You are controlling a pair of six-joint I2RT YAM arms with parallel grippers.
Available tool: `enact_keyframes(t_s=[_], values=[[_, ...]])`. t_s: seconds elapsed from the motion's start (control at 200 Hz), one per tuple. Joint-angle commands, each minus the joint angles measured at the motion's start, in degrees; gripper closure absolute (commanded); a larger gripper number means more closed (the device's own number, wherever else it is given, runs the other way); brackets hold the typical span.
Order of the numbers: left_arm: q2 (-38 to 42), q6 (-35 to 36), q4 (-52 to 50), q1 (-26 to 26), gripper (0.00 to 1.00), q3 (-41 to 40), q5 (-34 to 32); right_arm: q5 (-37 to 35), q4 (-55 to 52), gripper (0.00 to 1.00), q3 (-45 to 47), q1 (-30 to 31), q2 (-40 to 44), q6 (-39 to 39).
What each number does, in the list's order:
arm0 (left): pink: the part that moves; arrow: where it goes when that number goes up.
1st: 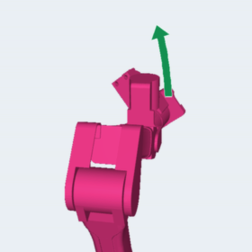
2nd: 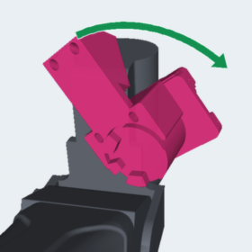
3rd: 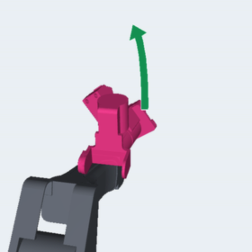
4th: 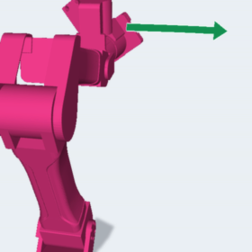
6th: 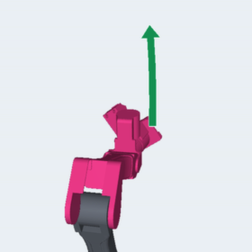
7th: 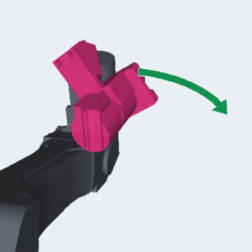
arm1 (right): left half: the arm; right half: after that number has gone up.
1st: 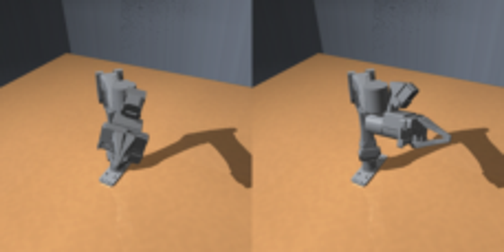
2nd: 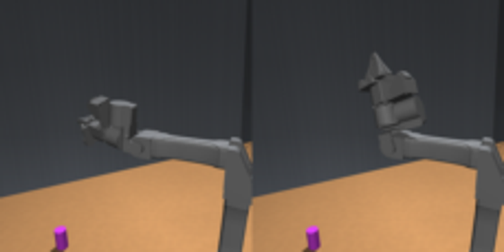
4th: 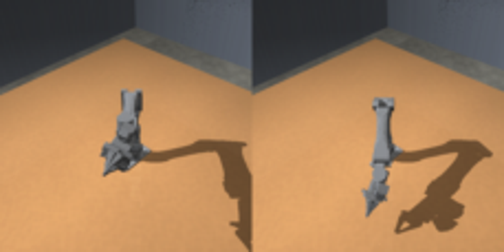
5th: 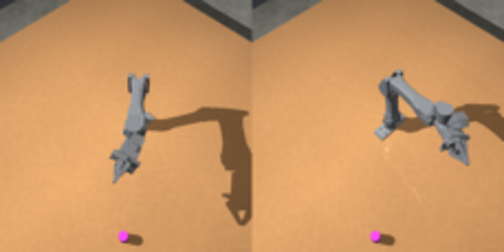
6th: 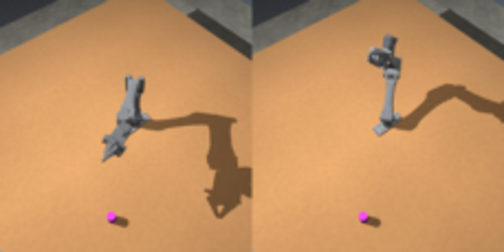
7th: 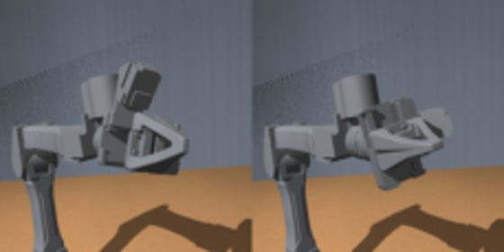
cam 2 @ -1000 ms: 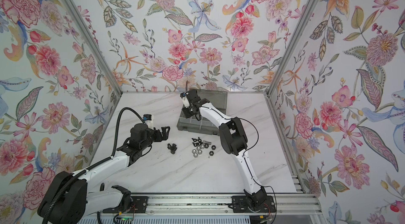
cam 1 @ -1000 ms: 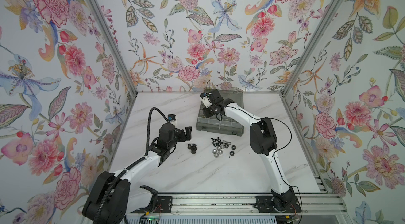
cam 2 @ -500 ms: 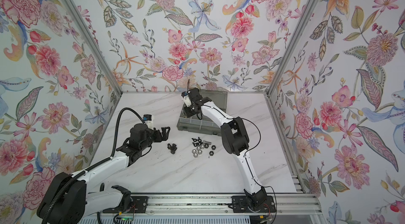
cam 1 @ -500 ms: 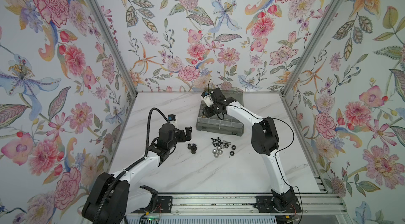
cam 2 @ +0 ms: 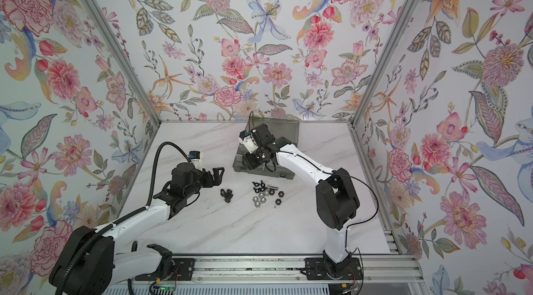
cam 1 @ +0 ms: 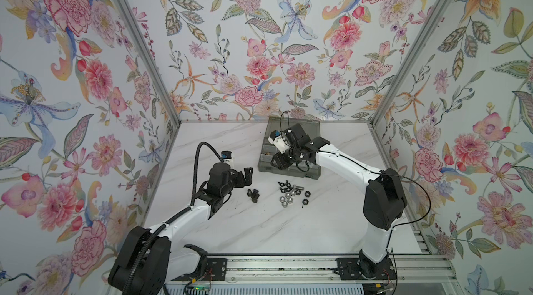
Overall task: Sort the screws and nuts into containers
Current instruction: Pick up the nut from the center of the table.
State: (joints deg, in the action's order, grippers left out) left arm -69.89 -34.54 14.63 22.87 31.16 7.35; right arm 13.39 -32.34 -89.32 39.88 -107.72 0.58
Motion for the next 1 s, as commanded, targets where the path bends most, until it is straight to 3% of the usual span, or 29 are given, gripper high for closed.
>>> enact_keyframes(t_s=[0.0, 0.325, 0.991], values=[[-0.63, -0.6, -0.06, -0.21, 0.01, 0.39, 1.25, -2.46, -1.55, 0.5, 4.09, 1.89, 0.07, -1.25], [-0.96, -1.14, 0.05, -0.31, 0.01, 0.28, 1.52, -4.92, -1.0, 0.52, 7.81, 2.45, -0.3, -2.2], [-2.72, -1.06, 0.61, -0.3, 0.01, 1.32, 2.32, -4.47, -1.07, 0.54, 3.88, -1.72, -4.35, -1.04]])
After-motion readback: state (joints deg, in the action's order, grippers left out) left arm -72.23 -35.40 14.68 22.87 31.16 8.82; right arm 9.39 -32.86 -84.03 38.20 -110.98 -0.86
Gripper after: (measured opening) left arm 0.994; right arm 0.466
